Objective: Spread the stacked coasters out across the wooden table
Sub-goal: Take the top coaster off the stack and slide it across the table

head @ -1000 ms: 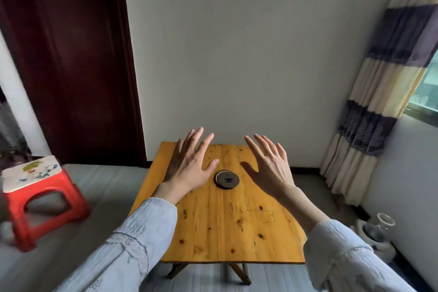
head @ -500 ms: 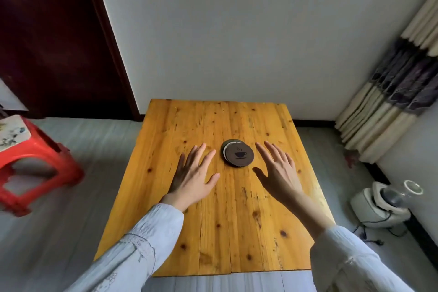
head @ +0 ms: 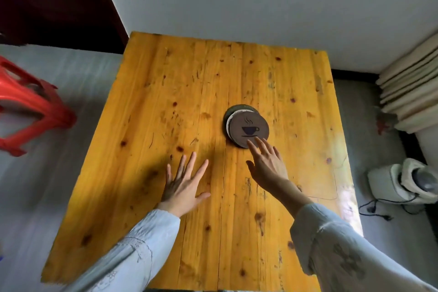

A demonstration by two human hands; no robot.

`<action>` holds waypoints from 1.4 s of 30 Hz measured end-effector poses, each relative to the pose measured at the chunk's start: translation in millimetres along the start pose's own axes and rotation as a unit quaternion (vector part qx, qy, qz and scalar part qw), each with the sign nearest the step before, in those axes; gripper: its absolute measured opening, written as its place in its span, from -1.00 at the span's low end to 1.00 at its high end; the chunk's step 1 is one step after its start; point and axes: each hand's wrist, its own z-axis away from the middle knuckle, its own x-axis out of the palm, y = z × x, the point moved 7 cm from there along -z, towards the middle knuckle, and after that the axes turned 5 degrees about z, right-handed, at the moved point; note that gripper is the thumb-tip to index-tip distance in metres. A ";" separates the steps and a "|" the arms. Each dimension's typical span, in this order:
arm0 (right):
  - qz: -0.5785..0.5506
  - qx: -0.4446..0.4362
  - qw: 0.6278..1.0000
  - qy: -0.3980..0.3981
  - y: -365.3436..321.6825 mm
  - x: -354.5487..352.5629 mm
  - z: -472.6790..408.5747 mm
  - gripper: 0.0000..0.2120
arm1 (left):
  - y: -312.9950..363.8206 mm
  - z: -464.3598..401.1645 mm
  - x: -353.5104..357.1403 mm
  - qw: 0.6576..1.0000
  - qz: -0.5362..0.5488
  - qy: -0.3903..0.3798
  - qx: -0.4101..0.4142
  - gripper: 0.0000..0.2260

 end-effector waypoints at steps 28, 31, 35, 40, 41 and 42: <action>0.008 -0.104 0.994 -0.019 -45.1 89.6 44.0 -0.44 | -39.6 -19.2 61.4 0.998 0.020 -0.031 -0.042 -0.08; -0.001 -0.103 0.994 -0.022 -57.0 106.0 71.3 -0.45 | -41.8 -20.4 62.1 0.999 0.015 -0.023 -0.036 -0.09; -0.014 -0.086 0.996 0.012 -73.3 112.4 99.4 -0.48 | -41.1 -20.1 62.7 1.000 0.022 0.001 -0.021 -0.12; 0.017 -0.076 0.997 0.021 -86.0 120.8 123.2 -0.46 | -32.9 2.0 67.5 0.997 0.049 0.054 0.019 -0.34; 0.019 -0.081 0.996 0.021 -86.1 120.5 124.2 -0.48 | -31.1 7.6 68.4 0.995 0.071 0.061 0.030 -0.40; 0.018 -0.087 0.996 0.023 -85.9 119.2 124.0 -0.52 | -29.4 13.0 69.0 0.992 0.093 0.070 0.039 -0.45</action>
